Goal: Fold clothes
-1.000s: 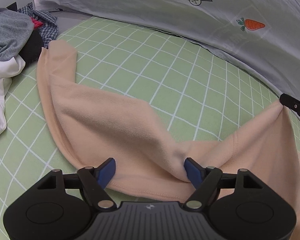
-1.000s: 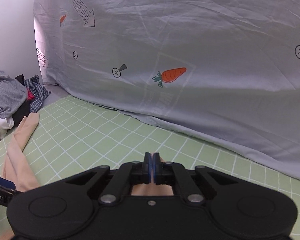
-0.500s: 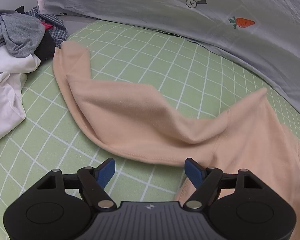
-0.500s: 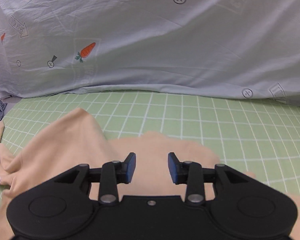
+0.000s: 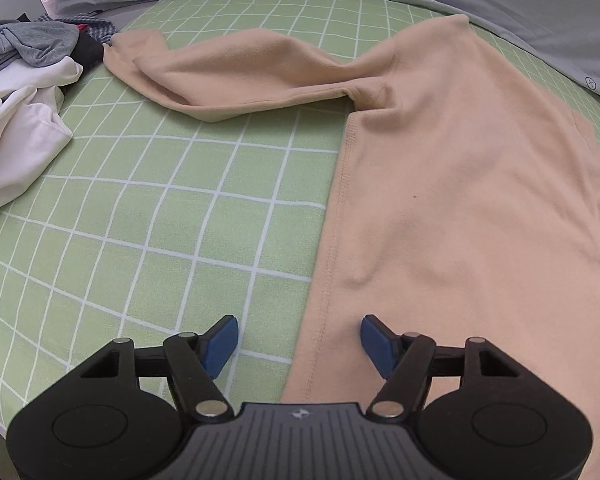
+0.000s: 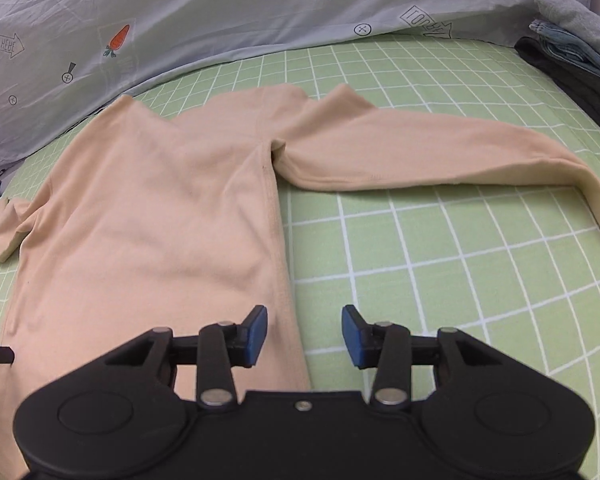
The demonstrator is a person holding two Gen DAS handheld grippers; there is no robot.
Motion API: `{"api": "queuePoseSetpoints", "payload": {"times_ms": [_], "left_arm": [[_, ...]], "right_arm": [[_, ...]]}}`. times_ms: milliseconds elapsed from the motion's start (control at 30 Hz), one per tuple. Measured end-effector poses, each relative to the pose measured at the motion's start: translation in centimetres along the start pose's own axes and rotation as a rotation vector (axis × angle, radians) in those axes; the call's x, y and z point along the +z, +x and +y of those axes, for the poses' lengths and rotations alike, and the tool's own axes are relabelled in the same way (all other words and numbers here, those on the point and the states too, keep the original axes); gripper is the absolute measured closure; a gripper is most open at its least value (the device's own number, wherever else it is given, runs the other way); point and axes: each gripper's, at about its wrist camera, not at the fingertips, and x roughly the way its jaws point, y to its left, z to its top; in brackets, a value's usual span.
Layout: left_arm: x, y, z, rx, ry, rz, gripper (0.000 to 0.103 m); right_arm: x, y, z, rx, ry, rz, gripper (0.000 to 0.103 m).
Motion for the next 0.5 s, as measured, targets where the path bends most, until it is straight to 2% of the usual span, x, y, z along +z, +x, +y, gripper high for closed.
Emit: {"api": "queuePoseSetpoints", "payload": {"times_ms": [33,100,267,333,367,433,467,500], "left_arm": [[-0.1,-0.2,-0.2,-0.003,-0.002,-0.012,0.055],[-0.3,-0.7,-0.5,-0.038,0.002,-0.009,0.097],[-1.0,-1.4,-0.9,0.011,0.043,0.011,0.097],[-0.9,-1.7,-0.1,0.003,0.018,0.013,0.091],[-0.7,-2.0,0.3,-0.009,-0.005,0.005,0.089],[-0.1,-2.9,1.3,-0.021,-0.06,-0.021,0.08],[0.5,-3.2,1.8,-0.013,-0.087,-0.038,0.077],[1.1,-3.5,2.4,-0.002,-0.117,-0.055,0.074]], "right_arm": [[-0.4,-0.2,0.3,0.009,-0.018,0.007,0.098],[-1.0,-0.7,1.0,0.021,-0.053,0.017,0.098],[-1.5,-1.8,1.8,-0.007,-0.097,0.034,0.098],[-1.3,-2.0,1.8,-0.014,-0.087,0.041,0.095],[-0.8,-2.2,1.7,-0.025,-0.084,0.019,0.089],[0.3,-2.5,1.6,-0.043,-0.078,-0.04,0.046],[1.2,-2.5,1.4,-0.044,-0.074,-0.074,0.041],[2.1,-2.3,1.3,-0.041,-0.07,-0.099,0.042]]}}
